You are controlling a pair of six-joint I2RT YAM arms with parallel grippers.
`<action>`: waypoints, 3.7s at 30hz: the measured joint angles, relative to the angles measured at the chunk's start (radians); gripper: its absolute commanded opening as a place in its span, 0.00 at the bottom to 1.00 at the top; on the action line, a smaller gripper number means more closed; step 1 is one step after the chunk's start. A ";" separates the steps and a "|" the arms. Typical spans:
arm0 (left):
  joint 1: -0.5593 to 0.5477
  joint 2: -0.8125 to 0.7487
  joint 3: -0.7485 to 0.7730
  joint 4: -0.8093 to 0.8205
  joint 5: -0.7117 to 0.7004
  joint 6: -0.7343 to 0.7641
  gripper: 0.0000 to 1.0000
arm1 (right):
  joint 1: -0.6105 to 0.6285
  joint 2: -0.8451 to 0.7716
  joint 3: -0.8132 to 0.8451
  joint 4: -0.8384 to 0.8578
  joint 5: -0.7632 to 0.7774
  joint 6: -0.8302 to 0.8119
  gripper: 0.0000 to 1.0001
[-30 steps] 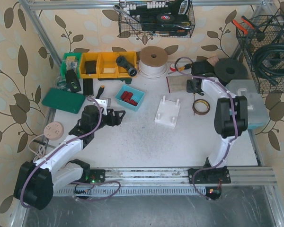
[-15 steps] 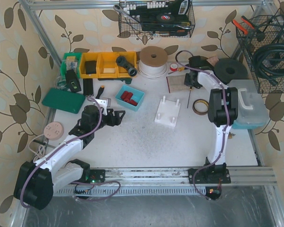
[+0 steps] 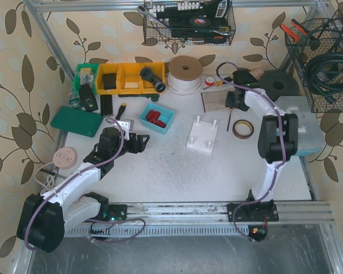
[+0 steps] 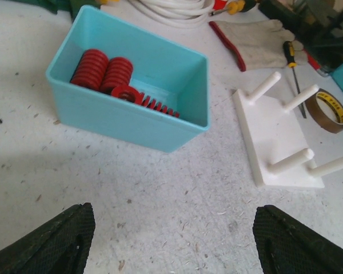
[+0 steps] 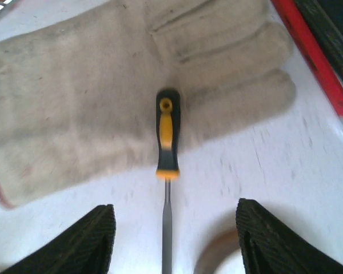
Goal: Install the large spring
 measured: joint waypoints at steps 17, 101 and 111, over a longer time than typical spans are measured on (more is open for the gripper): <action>0.000 0.215 0.368 -0.345 -0.209 0.008 0.65 | 0.318 -0.721 -0.595 0.124 -0.135 0.082 0.99; -0.059 1.194 1.309 -0.859 -0.246 0.418 0.38 | 0.492 -0.930 -0.913 0.398 0.041 0.107 0.94; -0.059 1.200 1.309 -0.859 -0.247 0.418 0.38 | 0.497 -0.930 -0.912 0.398 0.041 0.103 0.94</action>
